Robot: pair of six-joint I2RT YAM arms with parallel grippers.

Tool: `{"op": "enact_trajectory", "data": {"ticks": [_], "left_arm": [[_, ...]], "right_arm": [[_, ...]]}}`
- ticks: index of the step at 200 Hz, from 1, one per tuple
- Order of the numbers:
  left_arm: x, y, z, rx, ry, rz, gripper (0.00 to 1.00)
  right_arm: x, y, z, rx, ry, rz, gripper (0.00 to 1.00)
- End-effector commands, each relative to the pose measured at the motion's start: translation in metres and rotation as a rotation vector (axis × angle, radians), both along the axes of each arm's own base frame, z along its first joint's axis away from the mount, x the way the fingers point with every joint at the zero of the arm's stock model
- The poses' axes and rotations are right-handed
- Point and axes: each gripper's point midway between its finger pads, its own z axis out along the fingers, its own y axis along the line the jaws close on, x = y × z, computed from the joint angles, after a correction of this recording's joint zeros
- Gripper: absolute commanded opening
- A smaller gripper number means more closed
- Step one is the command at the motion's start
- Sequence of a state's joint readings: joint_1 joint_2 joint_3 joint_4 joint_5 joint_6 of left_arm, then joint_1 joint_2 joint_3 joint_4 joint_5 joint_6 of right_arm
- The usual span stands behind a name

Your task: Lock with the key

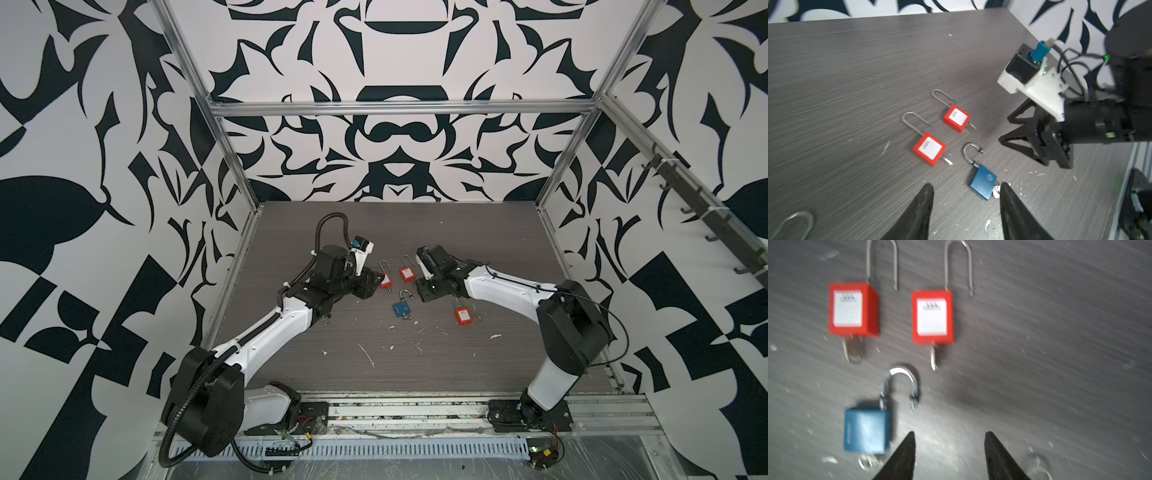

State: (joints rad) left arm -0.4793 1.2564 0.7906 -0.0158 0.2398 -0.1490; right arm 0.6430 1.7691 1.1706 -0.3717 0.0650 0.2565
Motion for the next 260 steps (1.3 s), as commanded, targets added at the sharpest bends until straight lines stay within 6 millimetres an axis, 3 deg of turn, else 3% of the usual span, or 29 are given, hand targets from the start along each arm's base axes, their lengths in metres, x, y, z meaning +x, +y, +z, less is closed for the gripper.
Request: {"op": "enact_trajectory", "data": {"ticks": [1,49,97,105,110,146,169,198,226,260], "left_arm": [[0.003,0.011,0.008,-0.034,0.003,0.045,0.55],[0.005,0.012,0.002,0.005,0.013,0.021,0.55],[0.007,0.012,0.000,0.032,0.009,0.005,0.55],[0.007,0.011,0.002,0.035,0.005,0.001,0.55],[0.008,0.011,-0.010,0.051,0.033,-0.001,0.55],[0.011,0.011,-0.010,0.071,0.017,-0.005,0.55],[0.011,0.010,-0.011,0.075,0.016,-0.015,0.55],[0.010,0.007,-0.012,0.072,0.013,-0.041,0.55],[0.008,0.002,-0.008,0.068,-0.007,-0.082,0.55],[-0.002,-0.010,0.005,0.063,-0.083,-0.219,0.54]], "right_arm": [[0.022,0.027,0.015,0.065,-0.036,0.046,0.59],[0.055,0.043,0.000,0.028,-0.022,0.001,0.63],[0.069,0.048,-0.019,-0.011,0.010,-0.034,0.62],[0.069,0.048,-0.022,-0.015,0.013,-0.037,0.61],[0.069,0.047,-0.024,-0.020,0.015,-0.038,0.60],[0.069,0.046,-0.032,-0.033,0.024,-0.040,0.52],[0.068,0.047,-0.032,-0.030,0.024,-0.028,0.41],[0.068,0.048,-0.019,-0.039,-0.014,0.009,0.33],[0.064,0.048,0.009,-0.040,-0.089,0.115,0.27],[0.030,0.045,0.050,-0.031,-0.174,0.402,0.26]]}}
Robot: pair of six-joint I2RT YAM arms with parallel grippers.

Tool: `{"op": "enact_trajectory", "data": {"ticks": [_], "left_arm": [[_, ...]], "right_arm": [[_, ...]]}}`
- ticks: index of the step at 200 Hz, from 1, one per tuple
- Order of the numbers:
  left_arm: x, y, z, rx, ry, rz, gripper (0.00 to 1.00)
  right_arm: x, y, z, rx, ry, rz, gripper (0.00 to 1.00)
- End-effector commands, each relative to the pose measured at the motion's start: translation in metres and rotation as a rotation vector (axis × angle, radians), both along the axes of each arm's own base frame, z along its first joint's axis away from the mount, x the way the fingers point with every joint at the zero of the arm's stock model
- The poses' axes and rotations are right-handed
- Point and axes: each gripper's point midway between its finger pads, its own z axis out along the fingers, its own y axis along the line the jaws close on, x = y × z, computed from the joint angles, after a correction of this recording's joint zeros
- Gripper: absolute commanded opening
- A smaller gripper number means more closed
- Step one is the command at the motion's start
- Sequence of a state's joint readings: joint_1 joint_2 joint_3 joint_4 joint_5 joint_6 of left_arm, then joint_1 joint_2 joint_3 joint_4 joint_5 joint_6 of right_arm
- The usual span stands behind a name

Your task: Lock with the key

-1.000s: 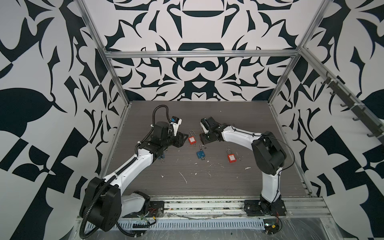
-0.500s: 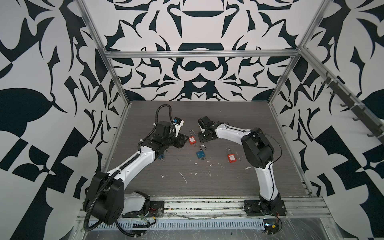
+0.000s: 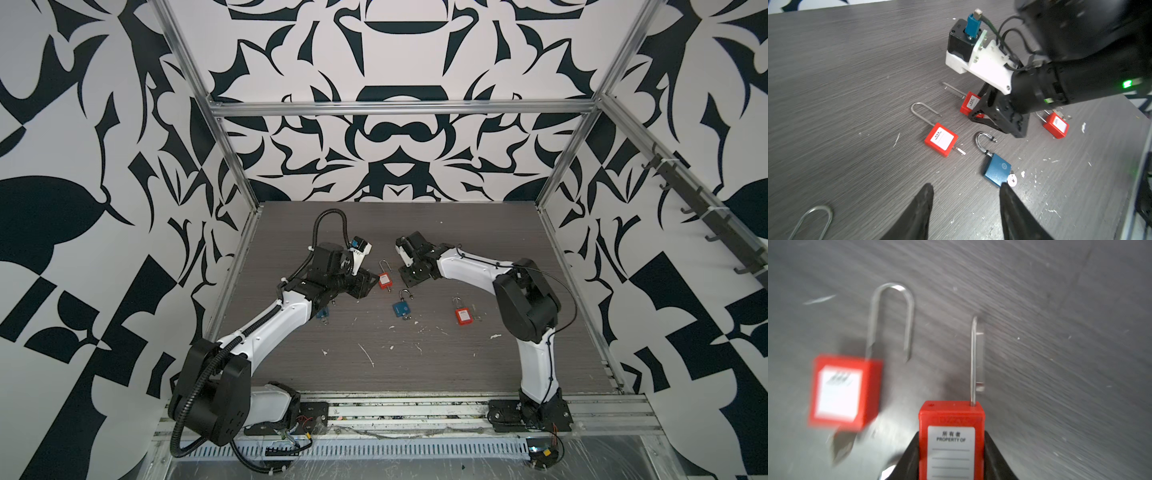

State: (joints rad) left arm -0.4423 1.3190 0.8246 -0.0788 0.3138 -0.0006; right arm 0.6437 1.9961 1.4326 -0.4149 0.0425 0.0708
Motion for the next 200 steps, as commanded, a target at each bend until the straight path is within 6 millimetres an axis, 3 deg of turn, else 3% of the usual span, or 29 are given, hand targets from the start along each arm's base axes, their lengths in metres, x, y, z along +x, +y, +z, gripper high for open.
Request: {"op": "enact_trajectory", "data": {"ticks": [1,21,52,101,200], "left_arm": [[-0.004,-0.012,0.023,-0.023,-0.083,-0.124,0.54],[-0.014,-0.022,0.028,-0.038,-0.135,-0.232,0.53],[-0.046,-0.047,0.032,-0.028,-0.311,-0.481,0.52],[-0.062,-0.066,0.041,-0.054,-0.466,-0.645,0.48],[-0.077,-0.091,0.038,-0.073,-0.479,-0.728,0.36]], "right_arm": [[-0.015,0.006,0.062,0.043,-0.137,0.240,0.26],[-0.040,-0.001,0.082,0.049,-0.183,0.389,0.25],[-0.077,-0.009,0.111,0.082,-0.300,0.575,0.24],[-0.131,-0.023,0.138,0.129,-0.448,0.784,0.23],[-0.152,-0.043,0.141,0.094,-0.475,0.807,0.20]]}}
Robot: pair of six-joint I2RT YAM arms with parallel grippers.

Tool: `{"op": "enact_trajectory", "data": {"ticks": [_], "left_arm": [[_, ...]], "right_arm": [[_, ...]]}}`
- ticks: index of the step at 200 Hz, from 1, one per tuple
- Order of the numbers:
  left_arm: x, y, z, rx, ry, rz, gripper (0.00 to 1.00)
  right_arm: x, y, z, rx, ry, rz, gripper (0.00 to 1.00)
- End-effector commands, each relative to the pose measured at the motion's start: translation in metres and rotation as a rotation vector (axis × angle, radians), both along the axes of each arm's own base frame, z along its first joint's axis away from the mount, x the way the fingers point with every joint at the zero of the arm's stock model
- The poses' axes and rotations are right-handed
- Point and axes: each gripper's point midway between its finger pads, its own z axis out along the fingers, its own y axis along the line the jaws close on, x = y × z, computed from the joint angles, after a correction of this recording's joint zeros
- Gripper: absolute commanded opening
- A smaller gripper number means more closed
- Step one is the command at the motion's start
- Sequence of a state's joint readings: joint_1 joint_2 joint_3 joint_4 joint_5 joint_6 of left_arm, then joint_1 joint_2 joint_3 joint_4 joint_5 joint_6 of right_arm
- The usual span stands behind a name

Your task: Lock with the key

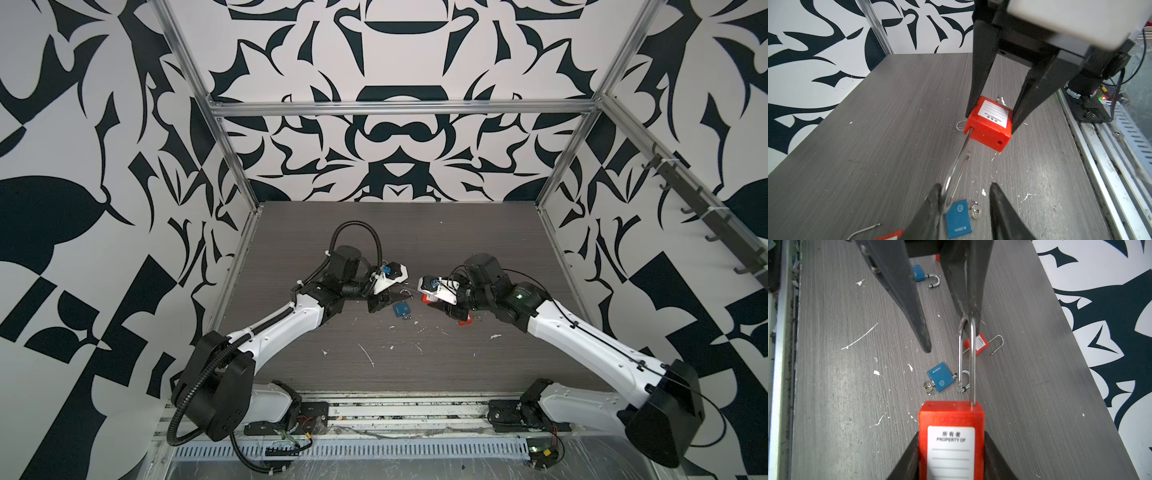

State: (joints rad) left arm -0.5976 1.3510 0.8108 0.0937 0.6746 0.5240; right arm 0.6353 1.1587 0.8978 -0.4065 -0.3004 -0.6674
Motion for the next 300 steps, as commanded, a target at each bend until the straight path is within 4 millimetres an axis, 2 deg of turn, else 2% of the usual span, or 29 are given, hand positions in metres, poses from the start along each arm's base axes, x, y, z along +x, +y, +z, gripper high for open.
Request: {"op": "enact_trajectory", "data": {"ticks": [1,73,96,106,134,171,196,246,300], "left_arm": [[-0.004,-0.006,0.006,-0.020,-0.029,-0.037,0.36],[-0.006,-0.013,0.005,-0.025,0.019,-0.063,0.17],[-0.009,-0.016,0.006,-0.030,0.034,-0.077,0.07],[-0.010,-0.016,0.005,-0.030,0.045,-0.084,0.00],[-0.012,-0.019,0.010,-0.052,0.073,-0.096,0.00],[-0.016,-0.021,0.018,-0.094,0.073,-0.109,0.00],[-0.024,-0.023,0.019,-0.107,0.064,-0.137,0.00],[-0.040,-0.027,0.018,-0.118,0.023,-0.206,0.00],[-0.055,-0.033,0.020,-0.129,-0.001,-0.276,0.00]], "right_arm": [[-0.002,0.001,0.014,0.023,-0.048,0.029,0.20],[-0.001,-0.001,0.012,-0.004,-0.083,0.048,0.19],[0.002,-0.002,0.013,-0.007,-0.099,0.042,0.21],[0.003,-0.003,0.015,-0.007,-0.114,0.040,0.28],[0.003,-0.006,0.018,-0.020,-0.141,0.044,0.56],[-0.007,-0.014,0.020,-0.061,-0.112,0.055,0.73],[-0.016,-0.024,0.016,-0.113,-0.055,0.050,0.72],[-0.025,-0.032,0.020,-0.154,-0.014,0.055,0.63],[-0.031,-0.029,0.023,-0.145,0.025,0.078,0.44]]}}
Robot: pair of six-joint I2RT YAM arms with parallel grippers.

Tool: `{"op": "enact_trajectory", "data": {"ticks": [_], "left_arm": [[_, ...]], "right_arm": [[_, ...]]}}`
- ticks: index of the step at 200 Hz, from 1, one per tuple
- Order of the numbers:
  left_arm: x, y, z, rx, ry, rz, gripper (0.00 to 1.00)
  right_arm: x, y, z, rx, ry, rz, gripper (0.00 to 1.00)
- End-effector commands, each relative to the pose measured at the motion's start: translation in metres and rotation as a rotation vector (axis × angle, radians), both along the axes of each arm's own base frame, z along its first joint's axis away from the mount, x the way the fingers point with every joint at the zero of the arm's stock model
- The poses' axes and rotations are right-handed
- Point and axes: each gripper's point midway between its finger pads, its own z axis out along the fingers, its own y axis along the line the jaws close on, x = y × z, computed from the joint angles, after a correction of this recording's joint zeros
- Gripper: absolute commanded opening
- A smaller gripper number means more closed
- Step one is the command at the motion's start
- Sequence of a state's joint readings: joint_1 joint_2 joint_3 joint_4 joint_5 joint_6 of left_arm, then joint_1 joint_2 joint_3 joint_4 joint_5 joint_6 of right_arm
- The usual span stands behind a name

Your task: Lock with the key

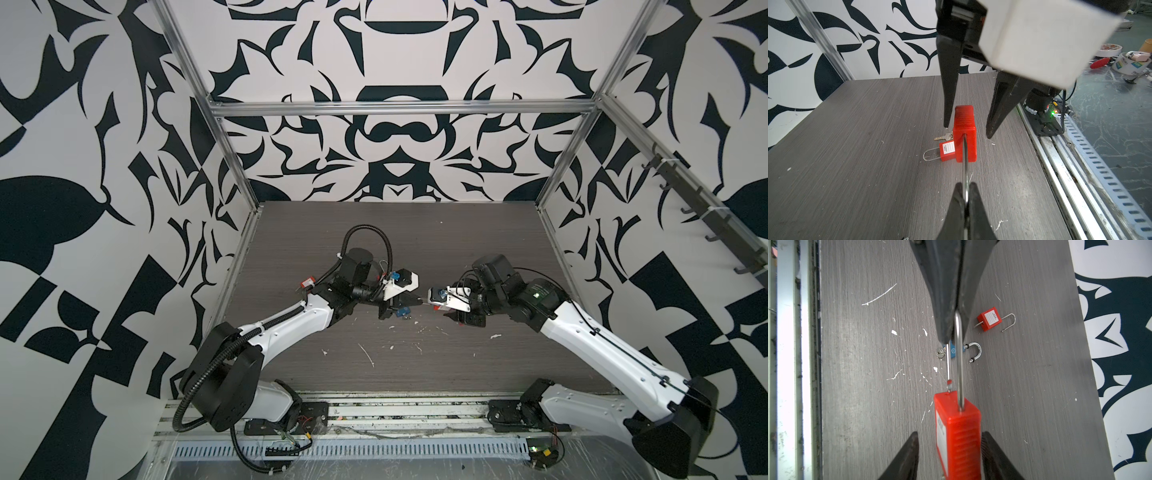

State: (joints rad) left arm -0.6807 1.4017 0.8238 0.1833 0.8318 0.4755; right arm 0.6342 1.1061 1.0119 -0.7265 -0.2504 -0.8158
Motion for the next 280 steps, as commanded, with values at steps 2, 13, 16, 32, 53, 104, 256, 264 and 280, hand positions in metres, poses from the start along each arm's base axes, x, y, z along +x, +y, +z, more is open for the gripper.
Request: {"op": "enact_trajectory", "data": {"ticks": [2,13,16,32,53,104,256,264,280], "left_arm": [[-0.015,-0.001,0.008,-0.045,-0.051,-0.072,0.00],[-0.018,-0.002,0.008,-0.047,-0.054,-0.083,0.00],[-0.018,-0.003,0.008,-0.047,-0.054,-0.085,0.00],[-0.020,-0.004,0.008,-0.049,-0.056,-0.096,0.00],[-0.022,-0.006,0.008,-0.053,-0.055,-0.107,0.00],[-0.024,-0.015,0.002,-0.046,-0.017,-0.127,0.00],[-0.034,-0.035,-0.011,-0.077,-0.078,-0.134,0.00],[-0.035,-0.035,-0.012,-0.078,-0.071,-0.139,0.00],[-0.034,-0.037,-0.014,-0.087,-0.053,-0.138,0.00]], "right_arm": [[-0.003,0.002,0.014,0.030,0.014,0.005,0.43],[-0.005,0.002,0.013,0.031,0.026,0.007,0.39],[-0.005,0.002,0.013,0.030,0.029,0.007,0.39],[-0.007,0.002,0.012,0.023,0.043,0.011,0.33],[-0.008,0.002,0.013,0.025,0.049,0.015,0.31],[-0.009,0.005,0.024,0.064,0.008,0.043,0.26],[-0.013,0.020,0.037,0.150,0.092,0.109,0.23],[-0.012,0.022,0.037,0.156,0.091,0.113,0.23],[-0.011,0.029,0.040,0.193,0.094,0.122,0.23]]}}
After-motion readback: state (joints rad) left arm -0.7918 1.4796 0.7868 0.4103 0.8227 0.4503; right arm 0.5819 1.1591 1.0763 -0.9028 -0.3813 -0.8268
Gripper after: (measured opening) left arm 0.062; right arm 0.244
